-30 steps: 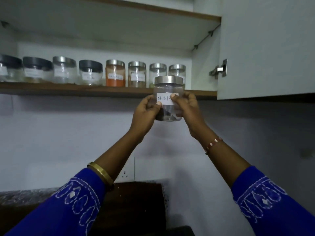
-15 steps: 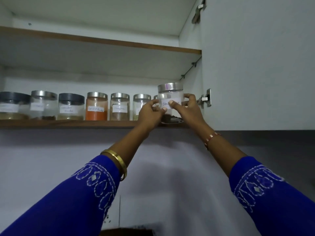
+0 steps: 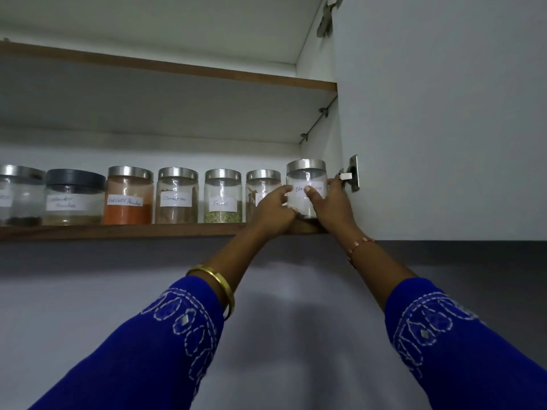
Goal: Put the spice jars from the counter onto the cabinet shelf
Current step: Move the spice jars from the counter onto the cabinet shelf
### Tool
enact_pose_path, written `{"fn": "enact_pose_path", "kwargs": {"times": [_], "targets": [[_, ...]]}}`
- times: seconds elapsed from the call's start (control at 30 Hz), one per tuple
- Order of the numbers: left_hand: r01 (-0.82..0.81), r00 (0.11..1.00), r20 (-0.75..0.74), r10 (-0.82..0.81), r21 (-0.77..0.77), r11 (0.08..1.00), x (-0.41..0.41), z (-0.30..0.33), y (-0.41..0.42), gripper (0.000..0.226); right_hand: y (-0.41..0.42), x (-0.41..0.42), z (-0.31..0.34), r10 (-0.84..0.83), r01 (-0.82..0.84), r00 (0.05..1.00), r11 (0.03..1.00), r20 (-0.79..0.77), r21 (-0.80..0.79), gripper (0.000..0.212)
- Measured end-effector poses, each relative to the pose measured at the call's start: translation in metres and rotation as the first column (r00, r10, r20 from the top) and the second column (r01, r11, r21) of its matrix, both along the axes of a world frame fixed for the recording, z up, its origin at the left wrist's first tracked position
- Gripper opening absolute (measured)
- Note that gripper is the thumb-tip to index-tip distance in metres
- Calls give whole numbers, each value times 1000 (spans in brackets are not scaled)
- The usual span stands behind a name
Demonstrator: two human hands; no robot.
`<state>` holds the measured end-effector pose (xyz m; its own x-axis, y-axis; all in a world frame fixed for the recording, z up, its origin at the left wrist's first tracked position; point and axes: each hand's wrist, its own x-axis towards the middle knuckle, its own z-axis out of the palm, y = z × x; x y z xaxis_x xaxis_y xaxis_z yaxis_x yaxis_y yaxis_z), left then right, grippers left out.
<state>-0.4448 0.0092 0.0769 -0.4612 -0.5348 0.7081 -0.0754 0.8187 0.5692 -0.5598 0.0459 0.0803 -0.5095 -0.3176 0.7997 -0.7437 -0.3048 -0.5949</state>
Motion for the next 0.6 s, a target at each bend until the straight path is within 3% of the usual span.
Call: {"fn": "enact_pose_path", "kwargs": {"times": [0.27, 0.43, 0.6], "targets": [[-86, 966, 238, 105, -88, 992, -12, 17, -9, 35, -17, -6, -7, -196, 195, 979, 980, -51, -28, 62], [-146, 928, 328, 178, -121, 982, -17, 20, -7, 50, -19, -8, -12, -337, 352, 921, 935, -197, 48, 44], [-187, 913, 337, 229, -153, 970, -17, 17, -6, 53, -15, -10, -15, -336, 384, 898, 914, -284, 132, 29]]}}
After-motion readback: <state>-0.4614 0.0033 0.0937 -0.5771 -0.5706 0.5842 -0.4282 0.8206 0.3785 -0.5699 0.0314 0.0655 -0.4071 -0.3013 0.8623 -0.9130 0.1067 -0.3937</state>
